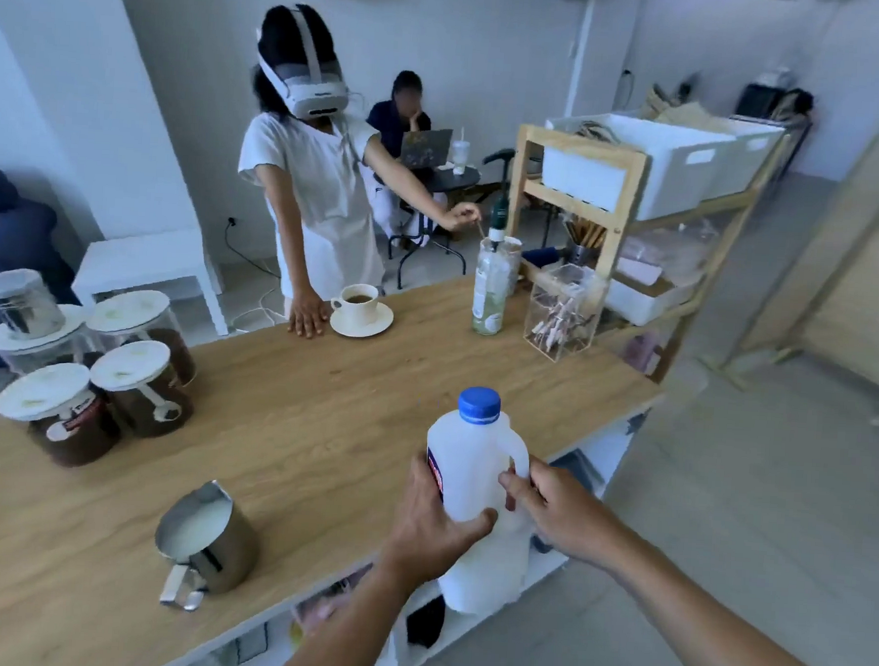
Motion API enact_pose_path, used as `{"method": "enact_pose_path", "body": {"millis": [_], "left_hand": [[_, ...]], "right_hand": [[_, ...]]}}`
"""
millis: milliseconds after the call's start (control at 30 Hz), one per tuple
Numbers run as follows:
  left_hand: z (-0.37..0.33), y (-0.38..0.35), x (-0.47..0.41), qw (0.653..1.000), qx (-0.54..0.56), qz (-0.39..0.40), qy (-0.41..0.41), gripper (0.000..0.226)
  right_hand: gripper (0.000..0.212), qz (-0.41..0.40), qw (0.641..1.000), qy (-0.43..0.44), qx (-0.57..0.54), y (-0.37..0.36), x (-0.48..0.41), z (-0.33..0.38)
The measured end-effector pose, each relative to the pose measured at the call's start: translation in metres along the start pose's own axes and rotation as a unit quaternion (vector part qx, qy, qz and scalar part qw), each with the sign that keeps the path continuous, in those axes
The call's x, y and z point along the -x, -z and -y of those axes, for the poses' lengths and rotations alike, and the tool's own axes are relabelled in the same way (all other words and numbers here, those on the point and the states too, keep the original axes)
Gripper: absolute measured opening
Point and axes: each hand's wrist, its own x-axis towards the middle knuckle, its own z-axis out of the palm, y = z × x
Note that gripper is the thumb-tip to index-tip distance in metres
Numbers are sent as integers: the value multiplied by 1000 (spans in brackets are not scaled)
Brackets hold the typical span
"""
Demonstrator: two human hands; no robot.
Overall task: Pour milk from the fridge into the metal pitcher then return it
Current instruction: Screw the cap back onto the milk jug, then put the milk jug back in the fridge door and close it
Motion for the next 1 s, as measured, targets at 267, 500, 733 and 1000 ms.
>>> {"method": "enact_pose_path", "body": {"millis": [267, 500, 733, 1000], "left_hand": [[-123, -184, 55, 976, 3, 198, -89, 76], [-218, -347, 172, 910, 30, 377, -168, 83], [-296, -471, 333, 811, 50, 523, -256, 84], [-365, -547, 480, 674, 85, 668, -304, 90]], "right_hand": [[35, -157, 978, -137, -25, 114, 186, -124], [34, -285, 925, -248, -38, 165, 405, -205], [33, -396, 841, -366, -36, 166, 620, -251], [35, -490, 734, -471, -18, 147, 793, -235]]}}
